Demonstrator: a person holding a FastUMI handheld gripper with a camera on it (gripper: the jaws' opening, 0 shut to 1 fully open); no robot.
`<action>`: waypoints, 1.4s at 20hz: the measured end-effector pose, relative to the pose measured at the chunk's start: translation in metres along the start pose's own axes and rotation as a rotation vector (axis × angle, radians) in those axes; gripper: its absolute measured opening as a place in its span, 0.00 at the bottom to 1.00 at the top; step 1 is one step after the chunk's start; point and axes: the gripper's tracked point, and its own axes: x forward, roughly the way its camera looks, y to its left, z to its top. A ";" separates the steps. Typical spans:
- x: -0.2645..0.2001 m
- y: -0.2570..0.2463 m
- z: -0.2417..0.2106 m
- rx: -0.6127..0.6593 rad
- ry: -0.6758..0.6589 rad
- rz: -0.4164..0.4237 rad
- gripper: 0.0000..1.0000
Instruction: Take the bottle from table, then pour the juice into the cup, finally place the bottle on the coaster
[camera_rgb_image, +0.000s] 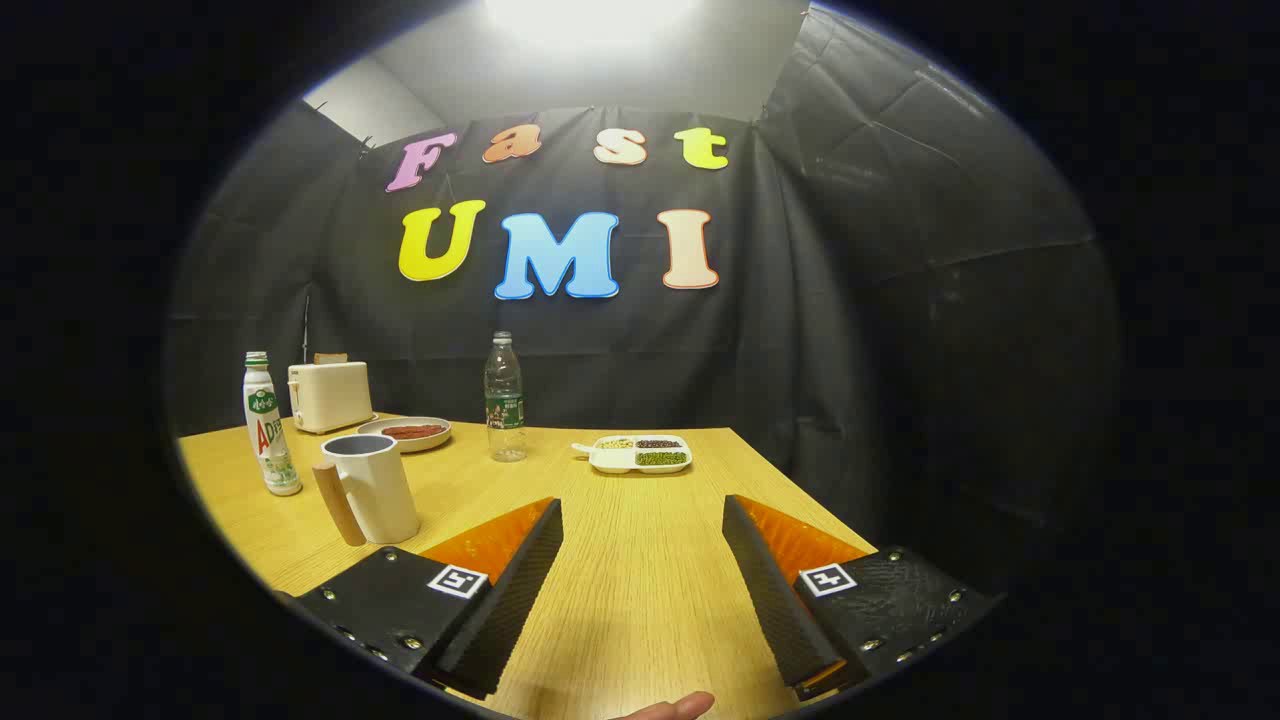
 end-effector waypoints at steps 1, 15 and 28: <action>0.001 0.001 -0.001 0.003 0.005 -0.001 0.98; 0.064 0.027 0.043 -0.061 -0.004 -0.066 0.97; -0.018 0.183 0.096 0.014 -0.155 -0.091 0.97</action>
